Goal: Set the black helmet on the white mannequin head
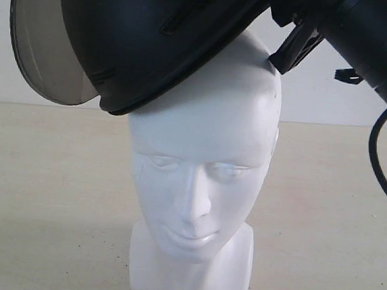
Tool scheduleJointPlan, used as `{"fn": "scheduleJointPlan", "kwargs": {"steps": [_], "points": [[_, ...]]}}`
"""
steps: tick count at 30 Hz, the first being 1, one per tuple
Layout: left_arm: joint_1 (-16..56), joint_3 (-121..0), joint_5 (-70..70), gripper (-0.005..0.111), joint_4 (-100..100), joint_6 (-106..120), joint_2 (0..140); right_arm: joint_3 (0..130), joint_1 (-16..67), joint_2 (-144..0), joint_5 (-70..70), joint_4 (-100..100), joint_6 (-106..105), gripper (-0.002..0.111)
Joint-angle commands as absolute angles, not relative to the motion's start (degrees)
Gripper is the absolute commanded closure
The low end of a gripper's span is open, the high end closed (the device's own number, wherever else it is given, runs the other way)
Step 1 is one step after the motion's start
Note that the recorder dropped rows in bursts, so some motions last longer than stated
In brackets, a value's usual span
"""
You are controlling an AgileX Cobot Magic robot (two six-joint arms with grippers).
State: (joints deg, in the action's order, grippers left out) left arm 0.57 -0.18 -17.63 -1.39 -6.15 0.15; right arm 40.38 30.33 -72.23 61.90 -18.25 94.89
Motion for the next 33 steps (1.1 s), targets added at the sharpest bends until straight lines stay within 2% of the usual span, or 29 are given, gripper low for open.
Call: {"fn": "scheduleJointPlan", "kwargs": {"steps": [1, 33], "points": [[0.55, 0.00, -17.59, 0.102, -1.11, -5.98, 0.00, 39.41, 29.71, -71.53, 59.10, -16.62, 91.05, 0.109], [0.55, 0.00, -17.59, 0.102, -1.11, -5.98, 0.00, 37.88, 29.84, -71.53, 51.89, -17.24, 90.85, 0.109]]}}
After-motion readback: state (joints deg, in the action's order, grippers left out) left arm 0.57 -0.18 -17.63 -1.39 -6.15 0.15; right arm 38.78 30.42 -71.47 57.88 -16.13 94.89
